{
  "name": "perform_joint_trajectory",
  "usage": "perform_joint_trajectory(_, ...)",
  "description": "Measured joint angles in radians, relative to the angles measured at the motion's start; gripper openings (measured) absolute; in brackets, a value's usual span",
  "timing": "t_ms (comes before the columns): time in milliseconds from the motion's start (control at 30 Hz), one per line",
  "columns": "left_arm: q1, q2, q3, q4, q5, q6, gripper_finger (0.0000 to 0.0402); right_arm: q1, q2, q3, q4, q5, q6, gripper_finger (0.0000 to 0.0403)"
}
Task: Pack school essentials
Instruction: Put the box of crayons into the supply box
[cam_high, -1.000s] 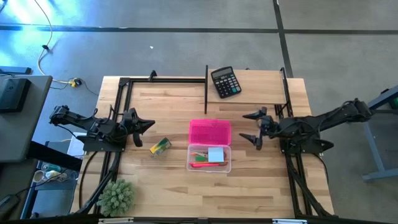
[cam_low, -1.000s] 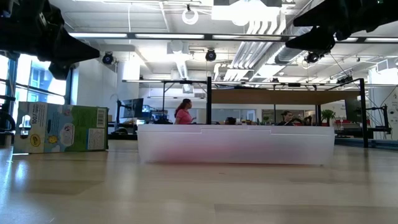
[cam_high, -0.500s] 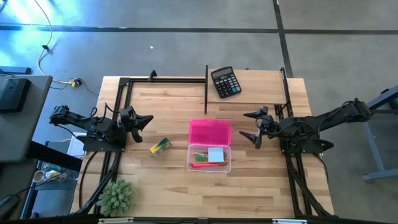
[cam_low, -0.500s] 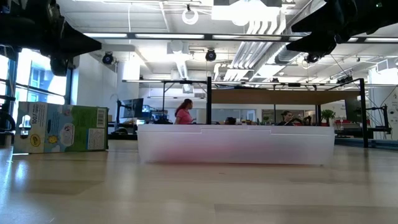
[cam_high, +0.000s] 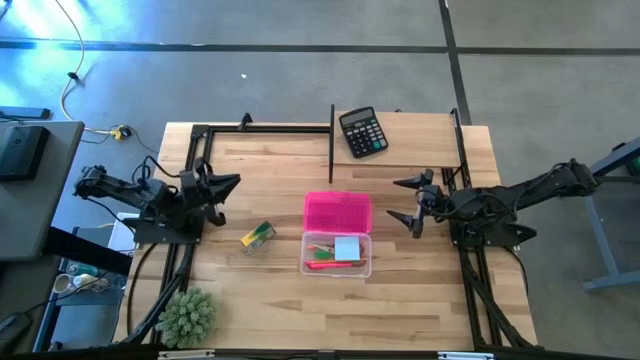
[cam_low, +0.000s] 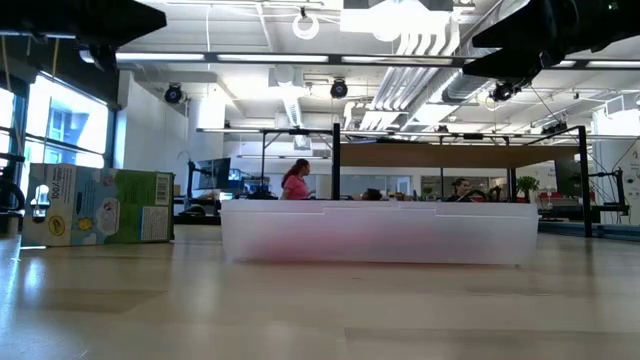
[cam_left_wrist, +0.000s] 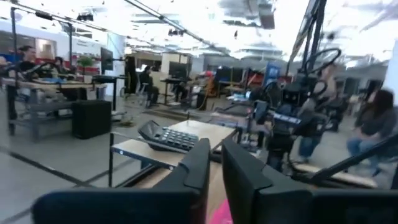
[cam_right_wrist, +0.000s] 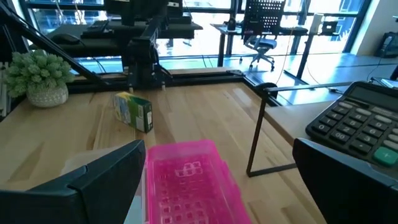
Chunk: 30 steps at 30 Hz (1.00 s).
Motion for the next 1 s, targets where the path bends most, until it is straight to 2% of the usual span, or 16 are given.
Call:
perform_joint_trajectory(167, 0.03, 0.161, 0.068, -0.014, -0.026, 0.012, 0.0099, 0.0, -0.023, 0.0, -0.021, 0.0, 0.0, 0.0399)
perform_joint_trajectory(267, 0.059, 0.265, 0.129, -0.07, -0.039, -0.061, 0.0143, 0.0, -0.026, 0.0, -0.021, 0.0, 0.0, 0.0399)
perform_joint_trajectory(400, 0.096, 0.404, 0.233, -0.265, -0.046, -0.209, 0.0191, 0.0, -0.026, 0.0, -0.022, -0.001, 0.0, 0.0399)
perform_joint_trajectory(533, 0.119, 0.52, 0.351, -0.513, -0.034, -0.414, 0.0216, 0.0, -0.026, 0.0, -0.045, -0.003, 0.02, 0.0399)
perform_joint_trajectory(700, 0.145, 0.653, 0.483, -0.711, 0.096, -0.613, 0.022, 0.0, -0.026, 0.0, -0.079, -0.003, 0.053, 0.0399)
perform_joint_trajectory(833, 0.156, 0.756, 0.552, -0.785, 0.249, -0.655, 0.0221, 0.0, -0.026, 0.0, -0.08, -0.003, 0.053, 0.0399)
perform_joint_trajectory(1000, 0.155, 0.862, 0.603, -0.854, 0.368, -0.675, 0.0221, 0.0, -0.026, 0.0, -0.08, -0.003, 0.053, 0.0399)
